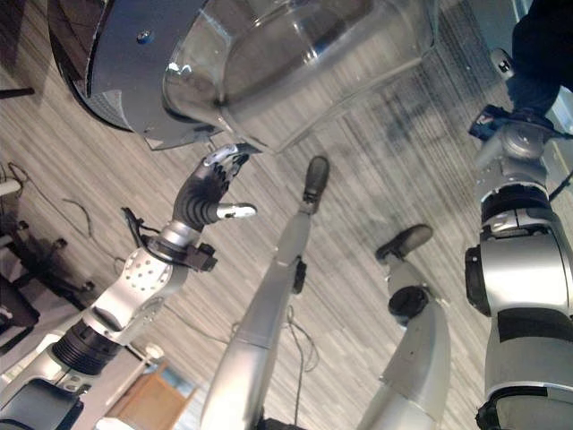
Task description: Grab the laundry basket,head to the washer,open it,put in the laundry and shut it.
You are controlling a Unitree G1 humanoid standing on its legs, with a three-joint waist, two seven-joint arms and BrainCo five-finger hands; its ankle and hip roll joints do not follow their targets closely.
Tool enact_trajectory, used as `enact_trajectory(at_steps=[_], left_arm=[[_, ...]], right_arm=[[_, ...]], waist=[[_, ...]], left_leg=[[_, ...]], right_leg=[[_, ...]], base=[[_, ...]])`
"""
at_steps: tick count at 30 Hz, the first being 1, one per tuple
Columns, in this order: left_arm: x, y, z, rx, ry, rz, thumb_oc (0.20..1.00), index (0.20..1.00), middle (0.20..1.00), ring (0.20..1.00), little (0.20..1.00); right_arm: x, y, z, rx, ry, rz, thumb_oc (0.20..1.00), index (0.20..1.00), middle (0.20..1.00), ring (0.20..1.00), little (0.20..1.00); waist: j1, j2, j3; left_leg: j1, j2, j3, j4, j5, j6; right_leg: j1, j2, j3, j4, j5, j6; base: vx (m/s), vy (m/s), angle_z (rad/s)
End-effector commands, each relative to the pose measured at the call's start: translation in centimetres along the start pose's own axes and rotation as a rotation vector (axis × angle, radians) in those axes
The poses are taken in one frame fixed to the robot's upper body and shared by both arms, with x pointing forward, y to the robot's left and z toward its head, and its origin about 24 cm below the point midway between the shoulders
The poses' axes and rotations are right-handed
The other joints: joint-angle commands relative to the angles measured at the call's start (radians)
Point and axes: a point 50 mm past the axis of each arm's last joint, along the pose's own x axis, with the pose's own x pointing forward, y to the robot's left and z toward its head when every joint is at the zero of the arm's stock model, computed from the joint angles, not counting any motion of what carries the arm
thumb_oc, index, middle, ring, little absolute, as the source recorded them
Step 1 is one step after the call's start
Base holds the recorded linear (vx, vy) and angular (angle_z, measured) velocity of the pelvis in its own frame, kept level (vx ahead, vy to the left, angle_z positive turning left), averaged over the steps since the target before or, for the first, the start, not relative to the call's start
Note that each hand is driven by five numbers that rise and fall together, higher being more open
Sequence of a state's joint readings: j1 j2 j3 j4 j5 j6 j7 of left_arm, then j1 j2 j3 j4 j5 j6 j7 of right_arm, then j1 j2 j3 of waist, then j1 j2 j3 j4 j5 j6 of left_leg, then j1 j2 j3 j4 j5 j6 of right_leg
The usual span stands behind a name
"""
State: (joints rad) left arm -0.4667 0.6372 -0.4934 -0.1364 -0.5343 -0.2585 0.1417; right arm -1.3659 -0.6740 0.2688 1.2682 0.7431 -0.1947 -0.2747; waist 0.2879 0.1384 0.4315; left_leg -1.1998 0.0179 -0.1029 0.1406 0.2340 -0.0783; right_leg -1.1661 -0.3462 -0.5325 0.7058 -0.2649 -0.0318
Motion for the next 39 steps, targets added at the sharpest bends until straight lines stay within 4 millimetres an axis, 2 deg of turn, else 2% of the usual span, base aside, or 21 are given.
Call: enact_trajectory(at_steps=[1, 2, 3, 4, 5, 15, 17, 18, 20, 22, 24, 25, 26, 27, 28, 29, 30, 31, 33, 34, 39], left_arm=[[0.7, -2.3, 1.2, -0.101, -0.119, -0.039, 1.0, 1.0, 1.0, 1.0, 1.0], [0.7, -2.3, 1.2, -0.1, -0.119, -0.038, 1.0, 1.0, 1.0, 1.0, 1.0], [0.6, -2.3, 1.2, -0.097, -0.116, -0.035, 1.0, 1.0, 1.0, 1.0, 1.0], [0.6, -2.2, 1.1, -0.093, -0.114, -0.031, 1.0, 1.0, 1.0, 1.0, 1.0], [0.6, -2.2, 1.0, -0.092, -0.108, -0.027, 1.0, 1.0, 1.0, 1.0, 1.0], [-0.3, -0.4, -1.0, -0.032, -0.034, 0.099, 1.0, 1.0, 1.0, 1.0, 1.0], [-1.5, 0.3, -1.9, -0.033, 0.012, 0.134, 1.0, 1.0, 1.0, 1.0, 1.0], [-1.7, 0.2, -2.0, -0.033, 0.019, 0.13, 1.0, 1.0, 1.0, 1.0, 1.0], [-3.2, 0.4, -2.9, -0.033, 0.085, 0.108, 1.0, 1.0, 1.0, 1.0, 1.0], [-3.6, 0.4, -3.0, -0.037, 0.099, 0.103, 1.0, 1.0, 1.0, 1.0, 1.0], [-4.2, 0.8, -3.0, -0.038, 0.109, 0.105, 1.0, 1.0, 1.0, 1.0, 1.0], [-4.4, 0.8, -3.0, -0.043, 0.115, 0.107, 1.0, 1.0, 1.0, 1.0, 1.0], [-4.6, 1.0, -3.1, -0.038, 0.122, 0.11, 1.0, 1.0, 1.0, 1.0, 1.0], [-4.7, 1.2, -2.9, -0.029, 0.118, 0.114, 1.0, 1.0, 1.0, 1.0, 1.0], [-4.6, 1.4, -2.8, -0.026, 0.114, 0.115, 1.0, 1.0, 1.0, 1.0, 1.0], [-4.2, 1.5, -2.5, -0.02, 0.099, 0.111, 1.0, 1.0, 1.0, 1.0, 1.0], [-4.2, 1.6, -2.5, -0.02, 0.098, 0.116, 1.0, 1.0, 1.0, 1.0, 1.0], [-3.8, 1.6, -2.3, -0.027, 0.088, 0.119, 1.0, 1.0, 1.0, 1.0, 1.0], [-3.7, 1.8, -2.1, -0.034, 0.085, 0.129, 1.0, 1.0, 1.0, 1.0, 1.0], [-3.6, 2.0, -1.9, -0.024, 0.086, 0.137, 1.0, 1.0, 1.0, 1.0, 1.0], [-3.6, 2.2, -2.3, -0.007, 0.096, 0.164, 1.0, 1.0, 1.0, 1.0, 1.0]], right_arm=[[0.1, 0.7, 3.7, 0.032, -0.183, 0.04, 1.0, 1.0, 1.0, 1.0, 1.0], [0.1, 0.8, 3.7, 0.033, -0.183, 0.039, 0.859, 0.859, 0.859, 0.859, 0.859], [0.1, 0.9, 4.0, 0.042, -0.197, 0.032, 0.561, 0.561, 0.561, 0.561, 0.561], [0.0, 0.9, 4.1, 0.043, -0.206, 0.02, 0.438, 0.438, 0.438, 0.438, 0.438], [0.0, 0.9, 4.0, 0.03, -0.212, 0.005, 0.2, 0.2, 0.2, 0.2, 0.2], [-1.2, -2.3, 2.8, 0.072, -0.299, -0.095, 0.2, 0.2, 0.2, 0.2, 0.2], [-1.8, -5.0, 4.9, 0.166, -0.427, -0.194, 0.2, 0.2, 0.2, 0.2, 0.2], [-2.0, -5.1, 4.5, 0.164, -0.423, -0.199, 0.2, 0.2, 0.2, 0.2, 0.2], [-2.7, -8.4, 6.9, 0.157, -0.55, -0.319, 0.2, 0.2, 0.2, 0.2, 0.2], [-2.8, -9.4, 7.5, 0.103, -0.572, -0.368, 0.2, 0.2, 0.2, 0.2, 0.2], [-2.7, -10.7, 9.1, -0.076, -0.611, -0.436, 0.2, 0.2, 0.2, 0.2, 0.2], [-2.4, -11.0, 9.9, -0.129, -0.614, -0.451, 0.269, 0.269, 0.269, 0.269, 0.269], [-2.1, -11.0, 9.9, -0.146, -0.586, -0.447, 1.0, 1.0, 1.0, 1.0, 1.0], [-1.5, -10.9, 9.8, -0.12, -0.538, -0.428, 1.0, 1.0, 1.0, 1.0, 1.0], [-1.0, -10.8, 8.7, -0.105, -0.469, -0.397, 1.0, 1.0, 1.0, 1.0, 1.0], [-0.2, -9.2, 5.7, -0.081, -0.323, -0.29, 1.0, 1.0, 1.0, 1.0, 1.0], [-0.1, -9.1, 5.8, -0.076, -0.322, -0.281, 1.0, 1.0, 1.0, 1.0, 1.0], [-0.2, -6.9, 2.5, -0.002, -0.202, -0.185, 1.0, 1.0, 1.0, 1.0, 1.0], [-0.6, -5.0, -0.1, 0.15, -0.11, -0.127, 1.0, 1.0, 1.0, 1.0, 1.0], [-1.4, -2.7, -1.9, 0.259, -0.076, -0.052, 1.0, 1.0, 1.0, 1.0, 1.0], [-4.5, -0.1, -4.8, 0.543, -0.082, 0.053, 1.0, 1.0, 1.0, 1.0, 1.0]], waist=[[0.01, 0.03, -0.022], [0.01, 0.03, -0.021], [0.009, 0.03, -0.022], [0.007, 0.029, -0.024], [0.007, 0.027, -0.026], [-0.065, -0.013, -0.034], [-0.103, -0.032, -0.046], [-0.099, -0.036, -0.043], [-0.123, -0.04, -0.061], [-0.125, -0.037, -0.061], [-0.118, -0.033, -0.062], [-0.113, -0.027, -0.064], [-0.107, -0.022, -0.065], [-0.104, -0.021, -0.066], [-0.107, -0.02, -0.065], [-0.107, -0.023, -0.061], [-0.111, -0.024, -0.06], [-0.118, -0.025, -0.056], [-0.123, -0.025, -0.052], [-0.128, -0.028, -0.051], [-0.141, -0.035, -0.049]], left_leg=[[0.064, -0.065, 0.126, 0.054, -0.164, 0.053], [0.064, -0.065, 0.125, 0.054, -0.164, 0.053], [0.067, -0.065, 0.124, 0.054, -0.165, 0.054], [0.071, -0.067, 0.124, 0.054, -0.166, 0.054], [0.076, -0.067, 0.126, 0.054, -0.166, 0.054], [0.162, -0.044, 0.167, 0.035, -0.169, 0.048], [0.21, -0.032, 0.177, 0.015, -0.169, 0.046], [0.222, -0.031, 0.179, 0.011, -0.169, 0.046], [0.28, -0.028, 0.179, -0.008, -0.165, 0.048], [0.295, -0.028, 0.176, -0.02, -0.162, 0.047], [0.304, -0.029, 0.174, -0.028, -0.154, 0.045], [0.304, -0.03, 0.175, -0.032, -0.151, 0.044], [0.301, -0.03, 0.177, -0.032, -0.15, 0.043], [0.296, -0.027, 0.178, -0.03, -0.149, 0.041], [0.292, -0.025, 0.182, -0.029, -0.15, 0.04], [0.288, -0.019, 0.19, -0.025, -0.153, 0.04], [0.287, -0.019, 0.191, -0.024, -0.154, 0.04], [0.288, -0.019, 0.192, -0.018, -0.158, 0.041], [0.288, -0.02, 0.193, -0.017, -0.161, 0.042], [0.291, -0.021, 0.194, -0.019, -0.161, 0.042], [0.306, -0.026, 0.19, -0.028, -0.16, 0.047]], right_leg=[[0.155, 0.131, 0.105, -0.216, -0.024, 0.059], [0.157, 0.132, 0.105, -0.216, -0.024, 0.059], [0.159, 0.133, 0.106, -0.218, -0.023, 0.06], [0.162, 0.134, 0.106, -0.22, -0.021, 0.06], [0.169, 0.134, 0.106, -0.224, -0.018, 0.06], [0.274, 0.168, 0.131, -0.347, 0.05, 0.074], [0.338, 0.19, 0.15, -0.411, 0.078, 0.085], [0.351, 0.193, 0.152, -0.421, 0.083, 0.086], [0.406, 0.201, 0.169, -0.458, 0.09, 0.087], [0.418, 0.201, 0.171, -0.466, 0.09, 0.087], [0.418, 0.201, 0.173, -0.464, 0.088, 0.083], [0.412, 0.2, 0.178, -0.46, 0.087, 0.082], [0.406, 0.199, 0.178, -0.457, 0.087, 0.081], [0.396, 0.199, 0.183, -0.452, 0.087, 0.081], [0.389, 0.2, 0.186, -0.448, 0.087, 0.079], [0.379, 0.202, 0.189, -0.441, 0.088, 0.076], [0.377, 0.202, 0.19, -0.44, 0.087, 0.075], [0.375, 0.206, 0.191, -0.436, 0.088, 0.072], [0.375, 0.207, 0.19, -0.438, 0.091, 0.071], [0.379, 0.209, 0.19, -0.444, 0.094, 0.072], [0.394, 0.21, 0.184, -0.447, 0.099, 0.075]], base=[[0.0, 0.0, 0.0], [0.0, 0.0, 0.0], [0.0, 0.0, 0.0], [0.01, 0.041, 0.01], [0.01, 0.042, 0.0], [-0.02, 0.033, -0.06], [-0.03, 0.0, -0.25], [0.0, -0.016, -0.45], [0.02, -0.072, -0.45], [0.0, -0.051, -0.2], [-0.01, -0.003, -0.03], [0.0, 0.0, 0.0], [-0.03, 0.005, 0.03], [-0.02, 0.015, 0.04], [0.0, 0.0, 0.0], [0.0, 0.0, 0.0], [0.0, -0.01, -0.04], [0.0, 0.0, 0.0], [0.0, 0.0, 0.0], [0.0, 0.0, 0.0], [0.0, 0.004, -0.02]])
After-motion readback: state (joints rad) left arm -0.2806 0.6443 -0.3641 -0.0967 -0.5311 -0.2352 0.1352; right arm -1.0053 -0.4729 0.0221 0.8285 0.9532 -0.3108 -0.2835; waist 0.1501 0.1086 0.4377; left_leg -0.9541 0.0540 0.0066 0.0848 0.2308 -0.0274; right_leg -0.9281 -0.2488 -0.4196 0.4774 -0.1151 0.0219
